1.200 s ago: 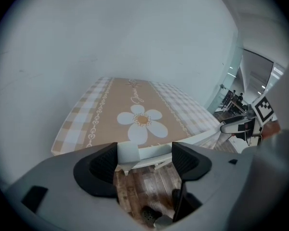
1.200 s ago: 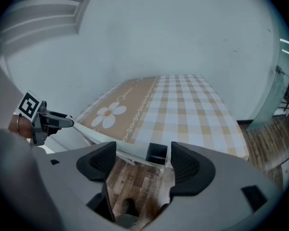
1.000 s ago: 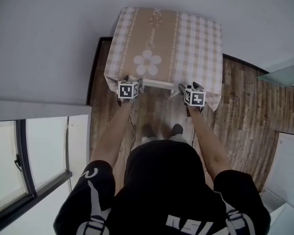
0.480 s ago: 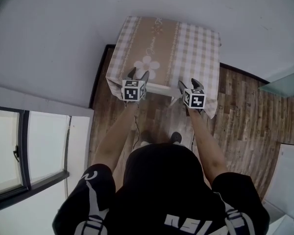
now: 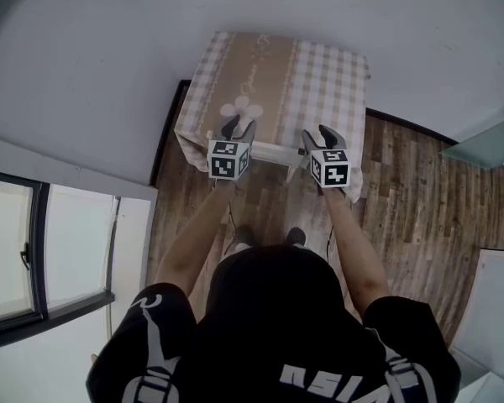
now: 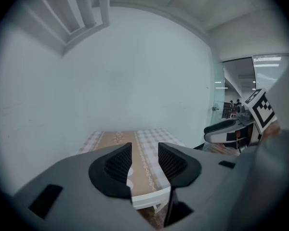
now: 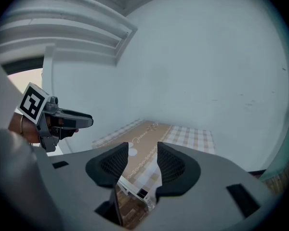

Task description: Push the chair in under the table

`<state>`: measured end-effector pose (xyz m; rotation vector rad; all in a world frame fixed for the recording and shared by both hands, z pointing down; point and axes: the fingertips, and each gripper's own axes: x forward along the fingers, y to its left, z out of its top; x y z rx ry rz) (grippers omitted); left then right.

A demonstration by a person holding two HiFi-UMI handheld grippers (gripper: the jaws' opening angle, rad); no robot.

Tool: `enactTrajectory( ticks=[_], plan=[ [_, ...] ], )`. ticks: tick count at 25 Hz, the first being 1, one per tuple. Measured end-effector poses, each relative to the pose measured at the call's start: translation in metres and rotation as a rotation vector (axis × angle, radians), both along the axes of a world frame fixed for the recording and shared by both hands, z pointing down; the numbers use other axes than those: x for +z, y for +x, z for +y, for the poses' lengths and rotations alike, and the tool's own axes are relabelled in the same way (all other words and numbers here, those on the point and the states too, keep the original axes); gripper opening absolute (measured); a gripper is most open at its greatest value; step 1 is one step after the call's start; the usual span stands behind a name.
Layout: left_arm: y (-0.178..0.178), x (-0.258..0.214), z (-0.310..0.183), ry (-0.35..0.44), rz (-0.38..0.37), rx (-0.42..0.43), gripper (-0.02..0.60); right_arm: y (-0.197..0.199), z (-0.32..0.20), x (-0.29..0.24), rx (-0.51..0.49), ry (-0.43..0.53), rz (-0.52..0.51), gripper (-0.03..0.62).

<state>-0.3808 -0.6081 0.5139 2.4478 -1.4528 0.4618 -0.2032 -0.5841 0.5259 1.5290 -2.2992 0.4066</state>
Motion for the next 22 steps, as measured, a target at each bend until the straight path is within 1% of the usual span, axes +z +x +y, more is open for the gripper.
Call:
enactTrajectory(
  ticks=[2, 6, 13, 18, 22],
  plan=[
    [0.000, -0.001, 0.004, 0.002, -0.011, -0.003, 0.175, 0.001, 0.003, -0.003, -0.016, 0.010, 0.022, 0.199],
    [-0.002, -0.008, 0.011, 0.026, -0.024, -0.012, 0.110, 0.003, 0.009, -0.007, -0.030, 0.014, 0.023, 0.186],
    [0.002, -0.014, 0.020, 0.036, -0.015, -0.027, 0.043, 0.003, 0.020, -0.013, -0.058, 0.022, 0.021, 0.148],
    [0.006, -0.017, 0.025, 0.031, -0.014, -0.020, 0.026, 0.004, 0.022, -0.019, -0.064, 0.038, 0.021, 0.129],
    [0.004, -0.015, 0.025, 0.026, -0.010, -0.018, 0.026, 0.001, 0.020, -0.023, -0.065, 0.049, 0.025, 0.087]
  ],
)
